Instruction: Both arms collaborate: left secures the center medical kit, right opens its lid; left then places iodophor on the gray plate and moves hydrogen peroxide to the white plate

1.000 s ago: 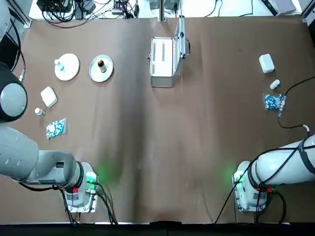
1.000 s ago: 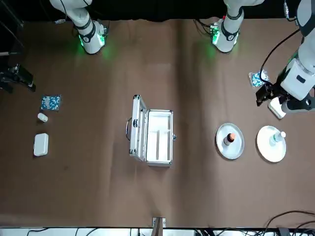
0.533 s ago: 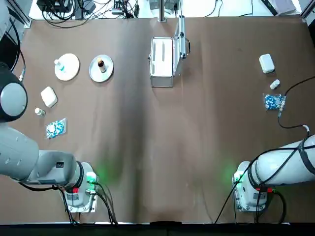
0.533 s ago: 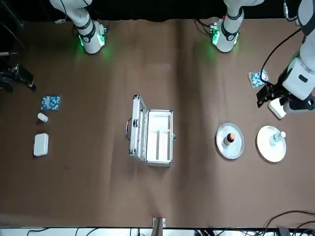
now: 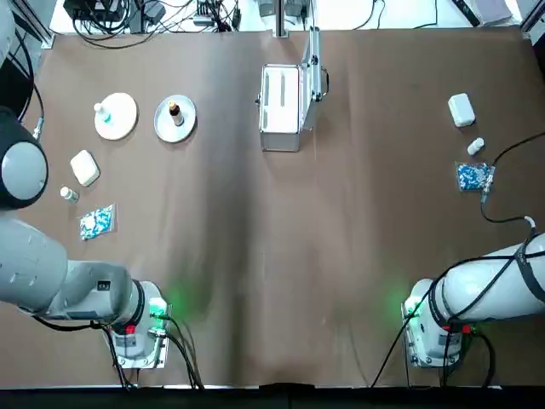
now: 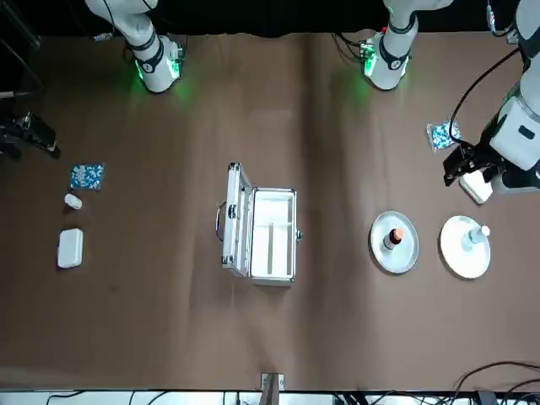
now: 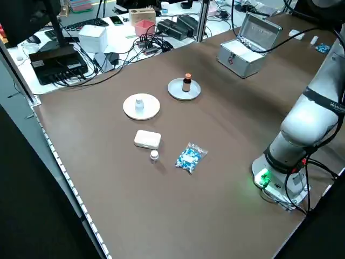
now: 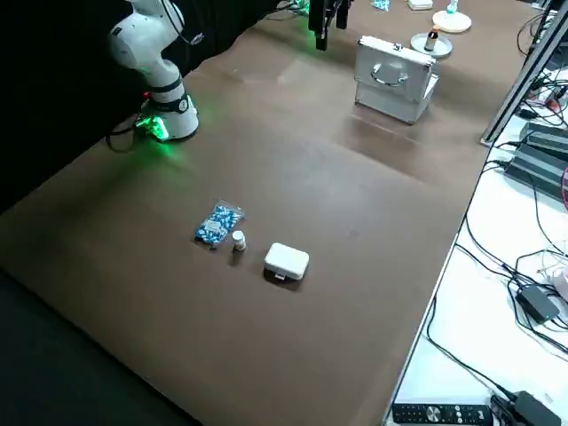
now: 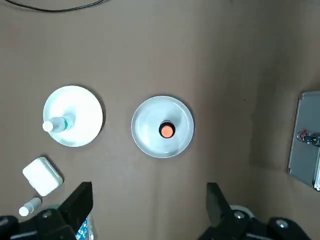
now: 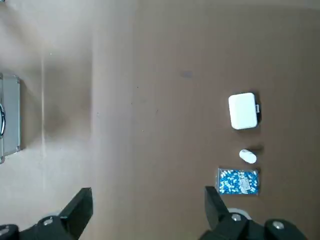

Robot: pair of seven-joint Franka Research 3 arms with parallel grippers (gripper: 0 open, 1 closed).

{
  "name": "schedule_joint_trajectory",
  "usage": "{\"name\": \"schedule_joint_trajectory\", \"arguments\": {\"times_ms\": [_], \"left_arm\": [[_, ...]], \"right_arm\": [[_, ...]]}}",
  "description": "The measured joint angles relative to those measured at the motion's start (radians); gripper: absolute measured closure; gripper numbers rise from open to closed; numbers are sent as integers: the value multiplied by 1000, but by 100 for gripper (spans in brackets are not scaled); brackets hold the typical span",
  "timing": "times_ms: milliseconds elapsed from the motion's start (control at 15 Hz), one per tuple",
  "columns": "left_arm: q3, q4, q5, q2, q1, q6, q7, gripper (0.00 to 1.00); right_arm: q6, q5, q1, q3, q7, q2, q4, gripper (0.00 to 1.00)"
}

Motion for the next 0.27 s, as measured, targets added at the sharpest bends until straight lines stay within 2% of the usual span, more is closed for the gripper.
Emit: {"name": "schedule_joint_trajectory", "arguments": {"times_ms": [267], "left_arm": [[0,0,0,1,0,0,0,0]], "right_arm": [[-3,0,-7,-4,4,0,0,1]]}}
